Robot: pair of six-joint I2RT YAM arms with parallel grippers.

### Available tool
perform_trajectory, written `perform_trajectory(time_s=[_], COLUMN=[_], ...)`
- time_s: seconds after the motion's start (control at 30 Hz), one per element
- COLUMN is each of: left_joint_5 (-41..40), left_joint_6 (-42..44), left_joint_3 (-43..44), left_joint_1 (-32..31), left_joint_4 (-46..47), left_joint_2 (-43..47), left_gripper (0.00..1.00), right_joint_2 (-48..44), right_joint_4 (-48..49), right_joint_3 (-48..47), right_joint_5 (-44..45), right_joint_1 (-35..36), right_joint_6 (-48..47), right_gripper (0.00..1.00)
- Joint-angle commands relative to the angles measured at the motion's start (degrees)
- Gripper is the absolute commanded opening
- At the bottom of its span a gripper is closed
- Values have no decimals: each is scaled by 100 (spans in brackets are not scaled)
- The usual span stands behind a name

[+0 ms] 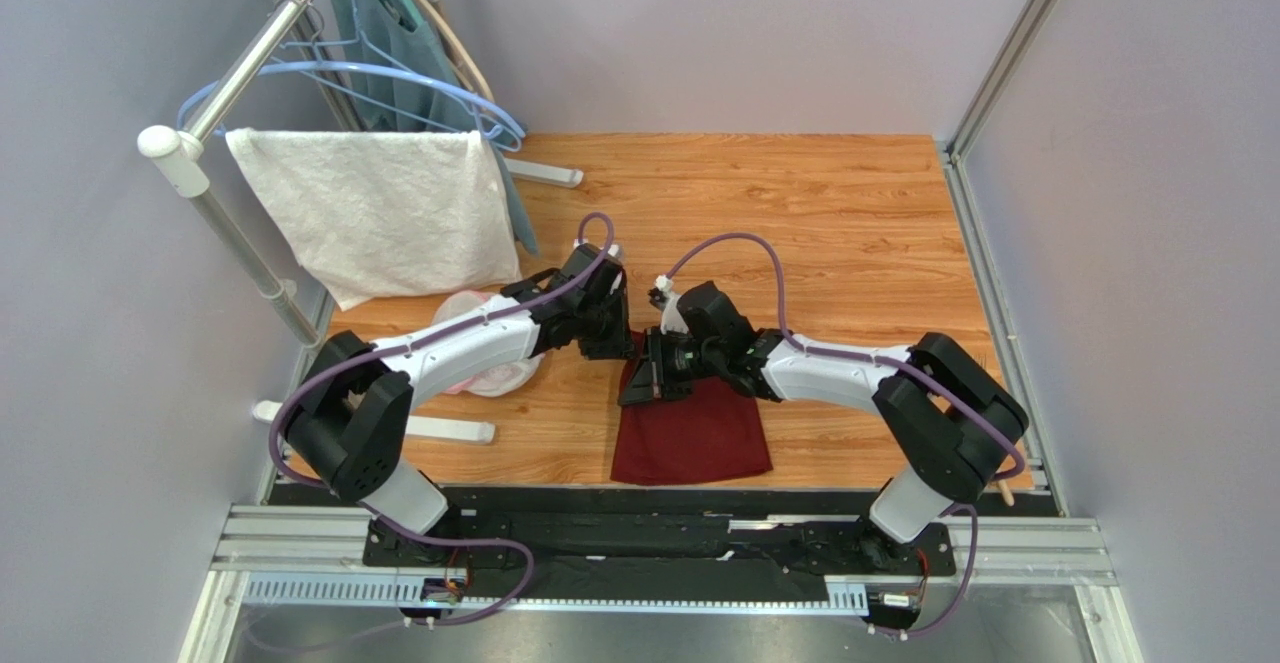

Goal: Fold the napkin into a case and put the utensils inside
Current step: Fold the lower triangle-folded napkin at the center of the board.

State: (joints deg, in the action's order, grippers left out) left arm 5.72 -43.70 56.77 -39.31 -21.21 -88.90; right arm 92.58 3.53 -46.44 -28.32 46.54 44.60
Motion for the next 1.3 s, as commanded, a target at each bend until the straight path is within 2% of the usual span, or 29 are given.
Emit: perform_trajectory(time_s=[0.0, 0.13, 0.23, 0.37, 0.67, 1.27], left_joint_5=[-931, -915, -888, -1301, -1319, -1398], left_joint_6=[415, 310, 196, 239, 284, 275], left_joint_3=[641, 756, 800, 1046, 1731, 2804], left_joint_1=[-200, -200, -261, -481, -648, -956], left_joint_4=[-419, -296, -182, -348, -507, -674], left_joint_2=[-223, -312, -356, -478, -1146, -2148], left_gripper=[1, 0, 0, 0, 0, 0], right_joint_2=[-29, -116, -231, -389, -661, -1206], right_joint_4=[719, 298, 393, 614, 780, 377], right_joint_3=[363, 538, 679, 995, 1698, 2552], right_joint_5=[-807, -719, -789, -948, -1229, -1458], right_joint_1=[-224, -348, -409, -593, -1173, -2184], right_joint_6=[348, -12, -48, 49, -101, -566], right_gripper=[0, 0, 0, 0, 0, 0])
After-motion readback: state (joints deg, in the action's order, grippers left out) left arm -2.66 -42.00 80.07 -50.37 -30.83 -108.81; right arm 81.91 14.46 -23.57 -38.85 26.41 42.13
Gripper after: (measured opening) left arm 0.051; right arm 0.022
